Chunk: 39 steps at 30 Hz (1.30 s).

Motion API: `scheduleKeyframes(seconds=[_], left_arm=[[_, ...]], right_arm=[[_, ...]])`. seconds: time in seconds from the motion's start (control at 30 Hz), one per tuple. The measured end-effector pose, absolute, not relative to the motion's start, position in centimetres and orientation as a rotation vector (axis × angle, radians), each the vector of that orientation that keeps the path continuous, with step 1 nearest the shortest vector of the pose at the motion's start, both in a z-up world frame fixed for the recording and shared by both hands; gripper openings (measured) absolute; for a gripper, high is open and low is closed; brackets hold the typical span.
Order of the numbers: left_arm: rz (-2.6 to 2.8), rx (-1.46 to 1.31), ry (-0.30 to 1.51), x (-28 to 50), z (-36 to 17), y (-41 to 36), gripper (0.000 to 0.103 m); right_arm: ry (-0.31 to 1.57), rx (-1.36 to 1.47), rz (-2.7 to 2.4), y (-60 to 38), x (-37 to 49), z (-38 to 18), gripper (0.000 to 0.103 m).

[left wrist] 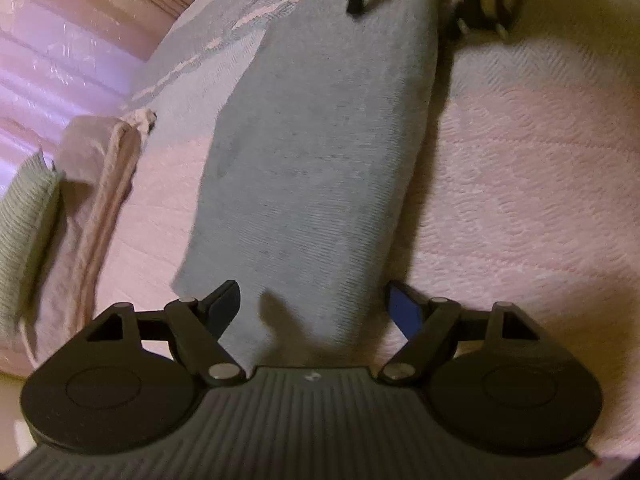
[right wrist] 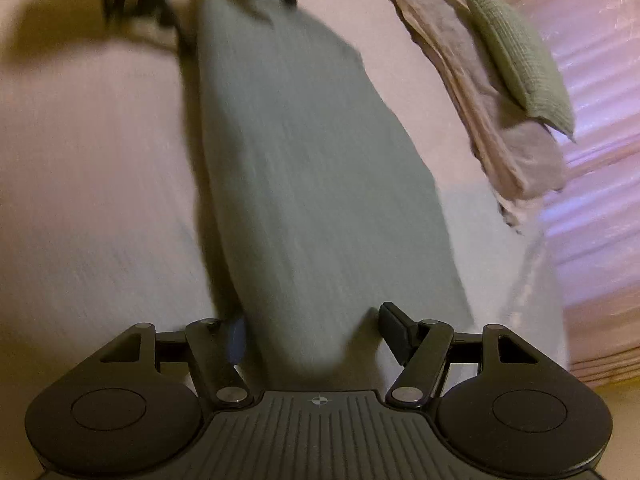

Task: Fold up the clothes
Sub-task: 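Grasp the garment's end with the left gripper while the right gripper grasps beside it, then lift the grey-green garment strip with both grippers, holding it taut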

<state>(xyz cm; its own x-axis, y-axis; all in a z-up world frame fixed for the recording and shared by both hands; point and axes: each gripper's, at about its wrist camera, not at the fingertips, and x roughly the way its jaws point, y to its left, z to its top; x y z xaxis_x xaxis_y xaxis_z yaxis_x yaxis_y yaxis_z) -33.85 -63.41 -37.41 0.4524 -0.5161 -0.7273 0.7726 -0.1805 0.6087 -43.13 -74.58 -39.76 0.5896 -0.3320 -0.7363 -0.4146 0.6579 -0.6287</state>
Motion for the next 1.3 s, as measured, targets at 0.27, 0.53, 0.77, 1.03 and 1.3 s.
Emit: scheduleKeyframes(seconds=[0.27,0.53,0.77,1.03,1.3], left_arm=[[-1.141,1.403,0.158,-34.3,-38.4,-63.7,0.076],[-1.182,1.503,0.126,-33.9,-38.9,-64.0,0.042],[-1.197,1.502,0.245,-32.4,-35.2,-65.0,0.014],[-1.338,1.41,0.402,-29.8,-25.1,-65.4,0.013],[-1.491,1.447,0.414,-30.9,-18.9,-64.5,0.013]], right_arm=[[0.932,-1.054,0.059,-74.4,-44.6,-41.9,0.053],[0.947,-0.966,0.07,-75.1,-43.6,-40.2,0.028],[0.976,-0.911,0.065,-74.7,-42.8,-34.1,0.02],[1.056,-0.86,0.135,-74.4,-42.9,-23.9,0.017],[1.147,-0.746,0.147,-73.0,-46.0,-16.4,0.016]])
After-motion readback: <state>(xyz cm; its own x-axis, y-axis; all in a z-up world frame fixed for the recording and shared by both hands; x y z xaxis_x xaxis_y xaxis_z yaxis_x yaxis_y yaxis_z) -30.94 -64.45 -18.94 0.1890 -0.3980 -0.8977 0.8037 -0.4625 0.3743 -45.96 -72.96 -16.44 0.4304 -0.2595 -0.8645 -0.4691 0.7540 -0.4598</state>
